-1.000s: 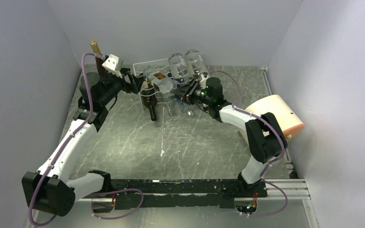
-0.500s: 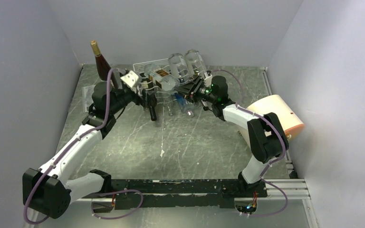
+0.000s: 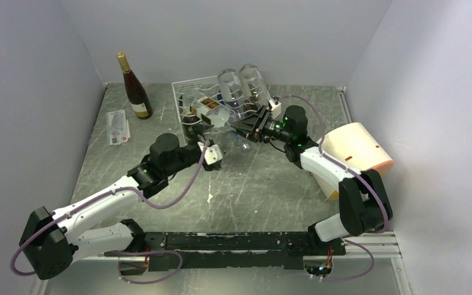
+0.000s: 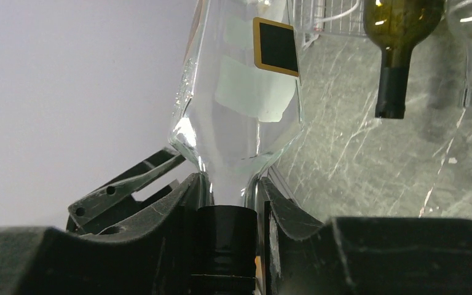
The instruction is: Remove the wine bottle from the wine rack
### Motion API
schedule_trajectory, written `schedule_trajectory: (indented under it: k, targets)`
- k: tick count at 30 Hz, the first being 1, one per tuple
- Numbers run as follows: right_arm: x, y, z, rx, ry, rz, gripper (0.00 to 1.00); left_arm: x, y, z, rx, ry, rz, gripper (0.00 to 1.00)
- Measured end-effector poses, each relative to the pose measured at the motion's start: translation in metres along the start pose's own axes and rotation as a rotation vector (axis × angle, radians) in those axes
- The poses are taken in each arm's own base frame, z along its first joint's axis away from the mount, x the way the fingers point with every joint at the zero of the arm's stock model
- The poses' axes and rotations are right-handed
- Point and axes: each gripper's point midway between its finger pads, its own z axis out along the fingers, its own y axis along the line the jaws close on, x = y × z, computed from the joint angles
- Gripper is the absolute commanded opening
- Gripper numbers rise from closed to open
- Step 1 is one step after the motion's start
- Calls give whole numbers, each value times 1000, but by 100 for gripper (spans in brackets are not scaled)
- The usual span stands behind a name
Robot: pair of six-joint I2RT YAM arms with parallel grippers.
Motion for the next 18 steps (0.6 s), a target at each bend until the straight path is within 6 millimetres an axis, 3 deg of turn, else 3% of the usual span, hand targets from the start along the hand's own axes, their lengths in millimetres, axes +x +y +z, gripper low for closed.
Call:
schedule_trajectory:
  k: [7, 13, 18]
  targets:
    - [18, 12, -28, -2, 10, -19, 0, 4, -19, 13, -12, 72, 141, 100]
    - [33, 6, -45, 38, 34, -26, 0, -21, -33, 11, -36, 47, 239, 100]
    - [44, -4, -54, 97, 70, -16, 0, -25, -37, 9, -37, 52, 271, 99]
